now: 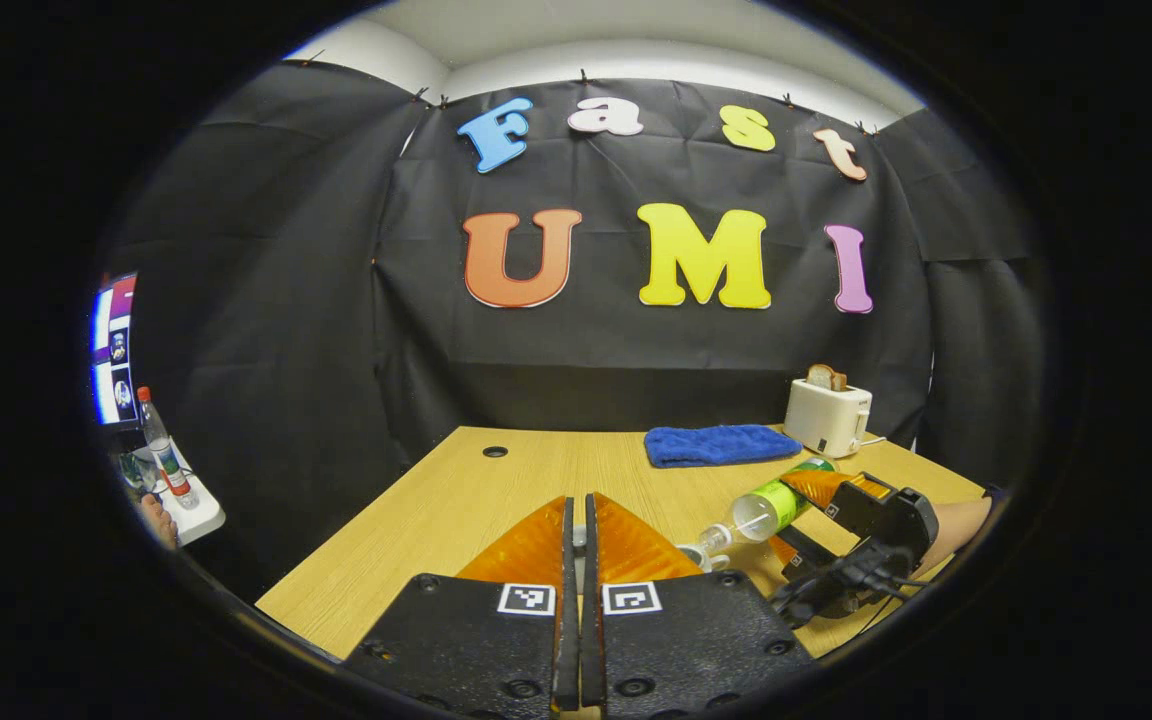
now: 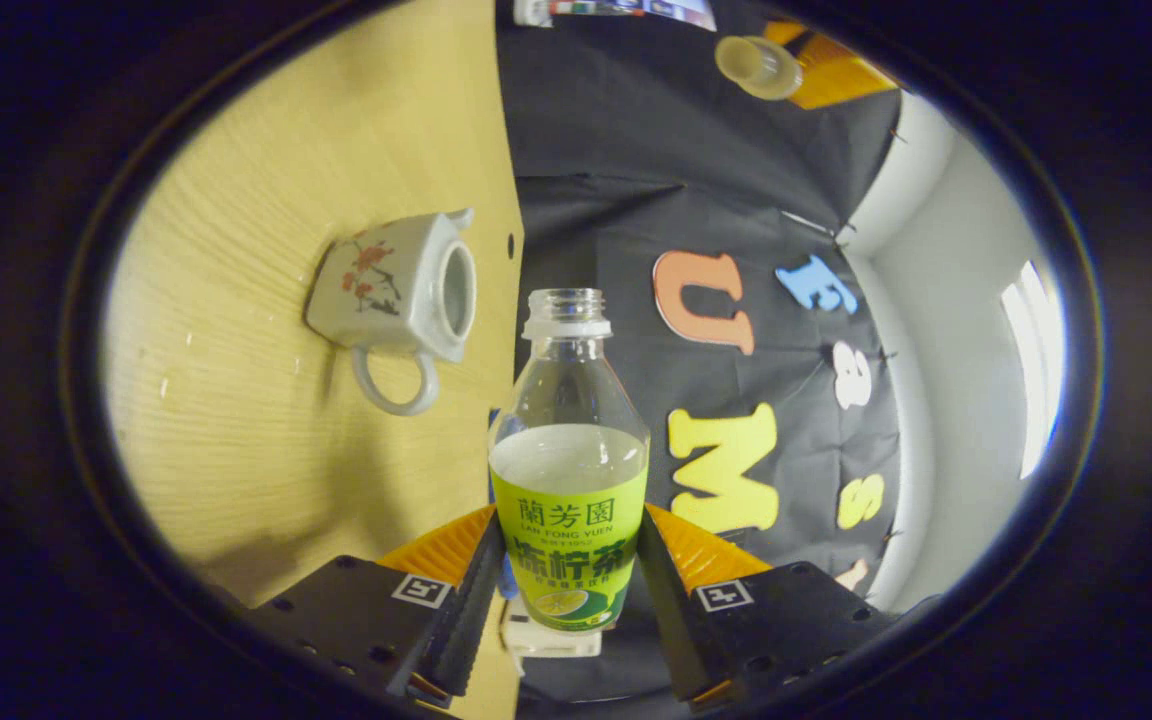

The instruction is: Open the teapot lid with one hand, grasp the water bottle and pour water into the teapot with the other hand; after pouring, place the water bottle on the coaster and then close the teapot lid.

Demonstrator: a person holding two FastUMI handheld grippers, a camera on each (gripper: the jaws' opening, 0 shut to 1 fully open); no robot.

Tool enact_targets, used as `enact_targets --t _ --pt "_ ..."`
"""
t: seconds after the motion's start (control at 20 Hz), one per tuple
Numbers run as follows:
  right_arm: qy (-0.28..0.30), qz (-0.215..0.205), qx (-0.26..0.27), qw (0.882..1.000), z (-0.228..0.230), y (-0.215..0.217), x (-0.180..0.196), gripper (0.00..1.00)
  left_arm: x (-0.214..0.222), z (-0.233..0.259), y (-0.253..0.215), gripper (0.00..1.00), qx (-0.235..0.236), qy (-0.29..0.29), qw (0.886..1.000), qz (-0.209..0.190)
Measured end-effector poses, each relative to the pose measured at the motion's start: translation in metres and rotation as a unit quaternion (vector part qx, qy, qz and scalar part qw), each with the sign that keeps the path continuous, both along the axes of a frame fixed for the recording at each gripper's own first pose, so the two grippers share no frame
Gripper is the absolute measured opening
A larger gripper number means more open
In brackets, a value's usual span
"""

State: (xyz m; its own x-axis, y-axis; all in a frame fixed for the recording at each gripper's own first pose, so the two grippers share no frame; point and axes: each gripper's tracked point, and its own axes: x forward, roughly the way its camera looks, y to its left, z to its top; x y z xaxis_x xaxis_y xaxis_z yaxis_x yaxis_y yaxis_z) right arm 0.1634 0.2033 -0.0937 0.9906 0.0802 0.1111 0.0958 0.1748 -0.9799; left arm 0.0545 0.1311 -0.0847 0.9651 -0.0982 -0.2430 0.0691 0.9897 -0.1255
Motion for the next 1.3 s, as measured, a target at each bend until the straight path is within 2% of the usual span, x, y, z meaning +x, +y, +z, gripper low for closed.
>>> enact_targets --t 0.1,0.2,0.25,0.3,0.4,0.45,0.5,0.55,0.6,0.75,0.95,1.05,1.1,1.15,1.3 --pt "0.019 -0.001 0.069 0.997 0.005 -0.008 -0.001 0.73 -0.001 0.002 0.001 0.04 -0.007 0.001 1.0 0.006" --pt "0.047 0.008 0.152 0.987 0.01 -0.011 -0.004 0.73 -0.004 0.006 -0.001 0.03 -0.012 -0.004 1.0 0.007" --pt "0.058 0.012 0.194 0.979 0.015 -0.012 -0.004 0.76 -0.003 0.008 -0.004 0.03 -0.013 -0.007 1.0 0.002" --pt "0.067 0.015 0.231 0.97 0.021 -0.015 -0.003 0.73 -0.004 0.009 -0.008 0.04 -0.014 -0.007 1.0 -0.002" --pt "0.08 0.018 0.302 0.95 0.036 -0.024 0.0 0.76 -0.003 0.007 -0.009 0.03 -0.009 -0.005 1.0 -0.001" --pt "0.084 0.021 0.334 0.938 0.044 -0.029 0.002 0.73 -0.003 0.007 -0.008 0.04 -0.004 -0.004 1.0 0.004" --pt "0.084 0.025 0.366 0.926 0.06 -0.035 0.005 0.76 -0.003 0.008 -0.007 0.04 0.003 -0.007 1.0 0.01" --pt "0.091 0.035 0.397 0.913 0.069 -0.039 0.008 0.73 -0.003 0.011 -0.007 0.04 0.005 -0.011 1.0 0.009" --pt "0.094 0.043 0.427 0.898 0.075 -0.043 0.011 0.76 -0.003 0.013 -0.011 0.04 0.003 -0.013 1.0 0.005" --pt "0.108 0.05 0.51 0.852 0.087 -0.062 0.029 0.75 -0.006 0.018 -0.015 0.04 -0.005 -0.022 1.0 0.0" --pt "0.137 0.019 0.603 0.785 0.079 -0.092 0.061 0.73 -0.005 0.016 -0.018 0.04 0.002 -0.02 1.0 -0.005" --pt "0.15 -0.006 0.634 0.758 0.064 -0.103 0.075 0.73 -0.005 0.014 -0.019 0.04 0.007 -0.017 1.0 -0.007" --pt "0.154 -0.015 0.644 0.749 0.056 -0.105 0.08 0.73 -0.005 0.013 -0.02 0.04 0.01 -0.016 1.0 -0.007" --pt "0.154 -0.024 0.647 0.746 0.05 -0.107 0.085 0.73 -0.004 0.013 -0.019 0.04 0.012 -0.015 1.0 -0.007" --pt "0.149 -0.042 0.643 0.75 0.034 -0.109 0.099 0.75 -0.004 0.008 -0.02 0.04 0.017 -0.01 1.0 -0.008"
